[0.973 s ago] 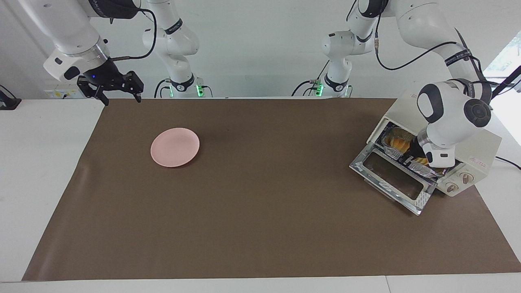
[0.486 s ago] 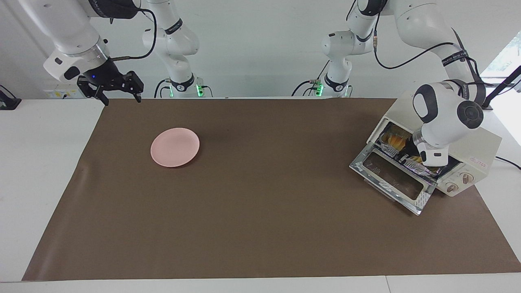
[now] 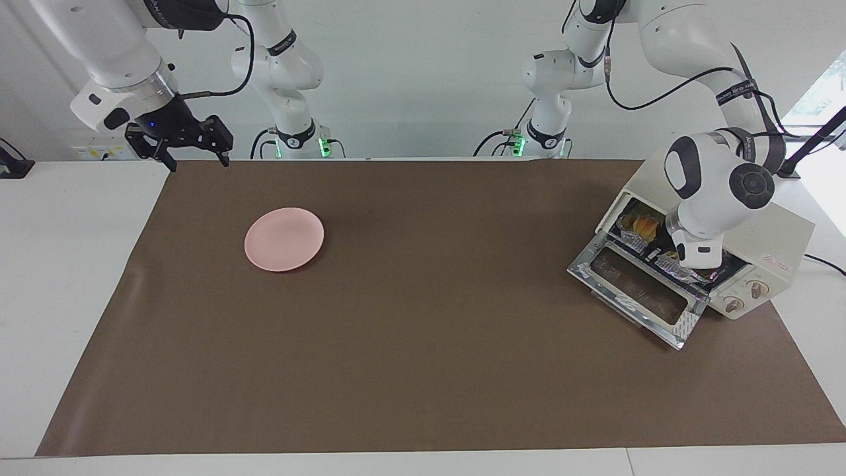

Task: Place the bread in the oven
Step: 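Push the tray deeper into the oven and open the left gripper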

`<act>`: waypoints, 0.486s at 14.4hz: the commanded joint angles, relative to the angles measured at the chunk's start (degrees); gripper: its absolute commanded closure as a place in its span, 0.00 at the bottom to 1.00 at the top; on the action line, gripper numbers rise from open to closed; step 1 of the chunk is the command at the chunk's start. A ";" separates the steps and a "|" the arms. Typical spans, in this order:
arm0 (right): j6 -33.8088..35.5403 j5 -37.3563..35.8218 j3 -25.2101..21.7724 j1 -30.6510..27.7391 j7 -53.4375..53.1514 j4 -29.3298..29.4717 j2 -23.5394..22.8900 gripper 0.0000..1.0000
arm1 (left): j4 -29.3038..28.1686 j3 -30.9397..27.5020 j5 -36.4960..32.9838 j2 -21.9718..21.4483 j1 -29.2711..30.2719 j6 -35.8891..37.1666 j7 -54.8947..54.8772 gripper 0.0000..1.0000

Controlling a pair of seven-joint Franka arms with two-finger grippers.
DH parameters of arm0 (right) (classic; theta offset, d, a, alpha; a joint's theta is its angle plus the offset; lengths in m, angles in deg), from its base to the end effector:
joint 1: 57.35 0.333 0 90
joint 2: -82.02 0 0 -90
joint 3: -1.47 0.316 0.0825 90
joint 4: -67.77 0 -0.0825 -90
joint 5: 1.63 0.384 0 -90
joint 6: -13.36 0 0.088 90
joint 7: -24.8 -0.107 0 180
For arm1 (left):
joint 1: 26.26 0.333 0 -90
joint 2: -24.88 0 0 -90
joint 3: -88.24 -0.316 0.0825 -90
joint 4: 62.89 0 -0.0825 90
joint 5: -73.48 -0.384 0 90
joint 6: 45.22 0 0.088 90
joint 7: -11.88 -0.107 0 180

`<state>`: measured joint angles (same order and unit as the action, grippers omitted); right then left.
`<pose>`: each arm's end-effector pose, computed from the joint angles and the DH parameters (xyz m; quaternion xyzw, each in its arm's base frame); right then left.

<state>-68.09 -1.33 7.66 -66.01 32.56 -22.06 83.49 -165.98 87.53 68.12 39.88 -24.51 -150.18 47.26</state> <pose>0.5299 -0.0214 0.6276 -0.9971 -0.0462 0.0600 0.0066 0.5998 0.0329 0.3850 -0.9442 -0.3055 0.0968 0.0756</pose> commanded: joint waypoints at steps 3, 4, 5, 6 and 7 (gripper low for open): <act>-0.29 -0.65 0.49 -0.65 1.03 -1.13 0.99 0.00 | -2.02 -0.43 -2.72 -1.73 -0.70 -2.79 -0.84 1.00; -0.20 -0.65 0.49 -0.65 1.03 -1.13 0.99 0.00 | -2.11 -0.43 -3.43 -1.81 -0.79 -2.70 -1.11 1.00; -0.29 -0.65 0.49 -0.65 1.03 -1.13 0.99 0.00 | -2.29 -0.34 -3.52 -1.81 -0.87 -2.79 -1.55 1.00; -0.29 -0.65 0.49 -0.65 1.03 -1.13 0.99 0.00 | -2.38 -0.34 -3.52 -1.99 -0.87 -2.79 -2.77 1.00; -0.29 -0.65 0.49 -0.65 1.03 -1.13 0.99 0.00 | -2.72 -0.34 -3.52 -2.08 -0.87 -2.70 -3.82 1.00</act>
<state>-68.09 -1.33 7.66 -66.01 32.56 -22.06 83.49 -166.02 87.68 65.88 39.87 -24.57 -151.55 45.35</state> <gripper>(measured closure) 0.000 0.982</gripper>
